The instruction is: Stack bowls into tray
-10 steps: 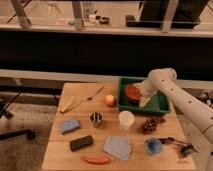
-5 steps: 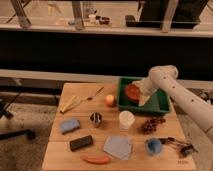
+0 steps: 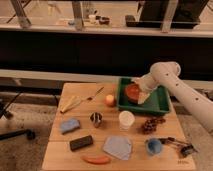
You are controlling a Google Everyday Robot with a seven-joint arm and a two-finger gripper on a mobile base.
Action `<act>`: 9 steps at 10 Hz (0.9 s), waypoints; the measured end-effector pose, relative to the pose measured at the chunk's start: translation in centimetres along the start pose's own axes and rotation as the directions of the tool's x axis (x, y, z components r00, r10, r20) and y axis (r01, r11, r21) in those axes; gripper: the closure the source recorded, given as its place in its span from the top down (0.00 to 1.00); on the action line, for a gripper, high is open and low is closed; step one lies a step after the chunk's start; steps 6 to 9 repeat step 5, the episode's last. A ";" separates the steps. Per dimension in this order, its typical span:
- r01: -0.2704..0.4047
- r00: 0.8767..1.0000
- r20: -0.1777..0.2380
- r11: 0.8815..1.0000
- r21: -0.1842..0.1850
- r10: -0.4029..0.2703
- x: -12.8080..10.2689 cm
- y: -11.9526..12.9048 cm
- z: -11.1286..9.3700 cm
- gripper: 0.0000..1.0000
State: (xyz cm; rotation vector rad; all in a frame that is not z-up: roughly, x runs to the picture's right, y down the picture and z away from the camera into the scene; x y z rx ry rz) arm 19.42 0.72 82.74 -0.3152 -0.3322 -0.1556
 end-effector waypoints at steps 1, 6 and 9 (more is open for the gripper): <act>0.001 1.000 0.003 1.000 0.002 -0.001 -0.2 0.0 -0.3 0.80; 0.010 1.000 0.012 1.000 0.008 -0.010 -1.1 0.2 -1.3 0.80; 0.010 1.000 0.012 1.000 0.008 -0.010 -1.1 0.2 -1.3 0.80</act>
